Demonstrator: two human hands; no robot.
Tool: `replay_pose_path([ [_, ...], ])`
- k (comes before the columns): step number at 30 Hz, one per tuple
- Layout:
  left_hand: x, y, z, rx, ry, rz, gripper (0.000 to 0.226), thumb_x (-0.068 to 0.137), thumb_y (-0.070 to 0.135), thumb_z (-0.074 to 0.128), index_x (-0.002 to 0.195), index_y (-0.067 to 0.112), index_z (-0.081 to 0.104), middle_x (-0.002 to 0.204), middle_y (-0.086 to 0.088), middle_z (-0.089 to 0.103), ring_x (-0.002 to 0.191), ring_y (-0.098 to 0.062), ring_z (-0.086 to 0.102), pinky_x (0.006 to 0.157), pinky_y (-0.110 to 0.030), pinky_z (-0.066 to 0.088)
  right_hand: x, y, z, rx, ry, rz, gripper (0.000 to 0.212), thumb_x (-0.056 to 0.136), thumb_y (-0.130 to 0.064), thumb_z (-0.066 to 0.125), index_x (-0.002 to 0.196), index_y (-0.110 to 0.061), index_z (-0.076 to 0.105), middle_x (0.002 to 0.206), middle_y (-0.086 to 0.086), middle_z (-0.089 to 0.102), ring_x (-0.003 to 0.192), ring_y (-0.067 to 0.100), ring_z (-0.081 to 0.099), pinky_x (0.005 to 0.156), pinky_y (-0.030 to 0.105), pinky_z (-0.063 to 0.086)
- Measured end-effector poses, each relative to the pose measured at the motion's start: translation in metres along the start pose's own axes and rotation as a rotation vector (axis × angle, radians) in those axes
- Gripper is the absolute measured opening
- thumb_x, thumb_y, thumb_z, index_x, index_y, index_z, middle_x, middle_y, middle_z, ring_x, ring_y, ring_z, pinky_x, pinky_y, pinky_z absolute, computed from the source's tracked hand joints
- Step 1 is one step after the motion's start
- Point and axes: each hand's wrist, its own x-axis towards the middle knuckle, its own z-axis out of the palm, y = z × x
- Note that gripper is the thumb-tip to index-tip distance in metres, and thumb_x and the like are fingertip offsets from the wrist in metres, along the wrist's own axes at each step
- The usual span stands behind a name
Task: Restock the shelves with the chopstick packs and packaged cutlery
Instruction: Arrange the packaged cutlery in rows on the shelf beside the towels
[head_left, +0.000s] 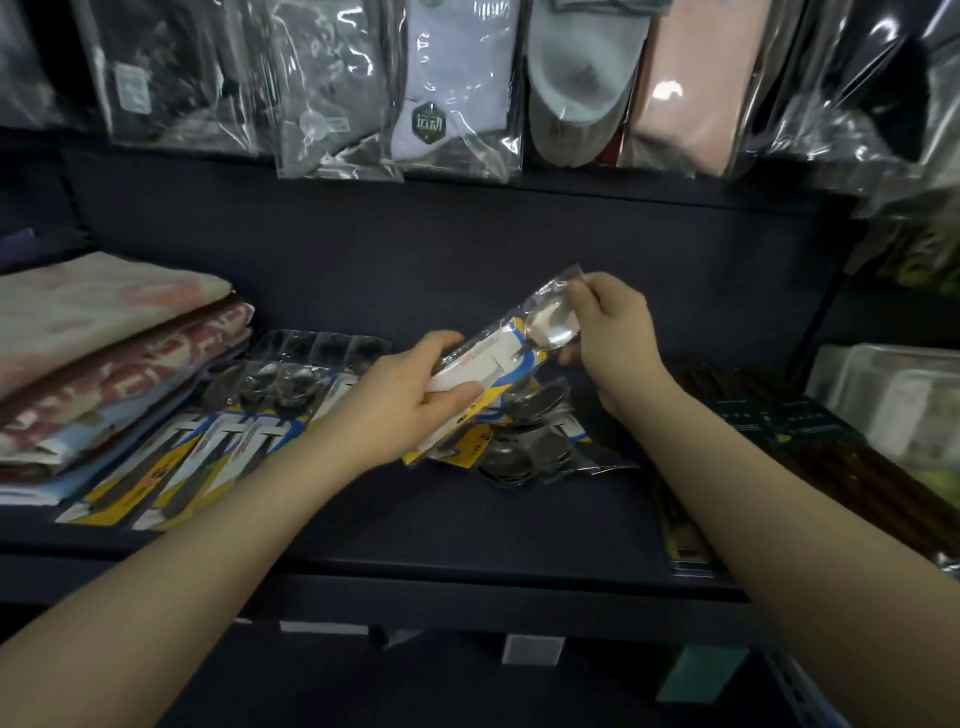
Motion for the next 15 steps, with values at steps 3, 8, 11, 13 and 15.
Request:
replay_pose_path([
  [3,-0.014,0.002,-0.008,-0.161,0.023,-0.061,0.032,0.082,0.035,0.062,0.112,0.033,0.051,0.095,0.018,0.06,0.085,0.004,0.057,0.069,-0.011,0.042,-0.004,-0.009,0.01,0.282,-0.15,0.125,0.024,0.099,-0.022,0.043,0.085,-0.015,0.061,0.089,0.011,0.058,0.076,0.02,0.06,0.053,0.022,0.053],
  [8,-0.048,-0.015,-0.009,-0.234,0.109,-0.212,0.016,0.084,0.027,0.061,0.098,0.031,0.055,0.099,0.007,0.065,0.088,-0.009,0.061,0.073,-0.023,0.044,0.004,0.026,0.011,-0.428,-0.266,0.244,0.061,0.09,-0.054,0.045,0.119,-0.001,0.055,0.118,0.015,0.059,0.108,0.032,0.056,0.09,0.04,0.046],
  [11,-0.061,-0.024,-0.008,-0.24,0.17,-0.287,0.014,0.084,0.023,0.062,0.092,0.031,0.055,0.087,0.01,0.064,0.077,-0.001,0.058,0.067,-0.008,0.04,0.002,0.056,0.009,-0.652,-0.353,0.372,0.067,0.071,-0.053,0.069,0.112,-0.002,0.056,0.108,0.015,0.059,0.097,0.029,0.059,0.078,0.036,0.048],
  [13,-0.065,-0.026,-0.008,-0.21,0.187,-0.322,0.014,0.085,0.023,0.061,0.09,0.032,0.052,0.08,0.019,0.058,0.072,0.006,0.052,0.06,-0.003,0.036,0.0,0.061,0.012,-0.382,-0.358,0.515,0.048,0.07,-0.034,0.078,0.098,0.0,0.062,0.084,0.013,0.061,0.072,0.022,0.057,0.062,0.03,0.045],
  [15,-0.068,-0.028,-0.01,-0.193,0.19,-0.341,0.014,0.085,0.024,0.06,0.096,0.03,0.052,0.081,0.019,0.058,0.073,0.004,0.053,0.062,-0.008,0.038,0.002,0.062,0.016,-0.268,-0.315,0.532,0.032,0.069,-0.021,0.08,0.085,-0.001,0.06,0.072,0.011,0.058,0.058,0.02,0.053,0.051,0.025,0.041],
])
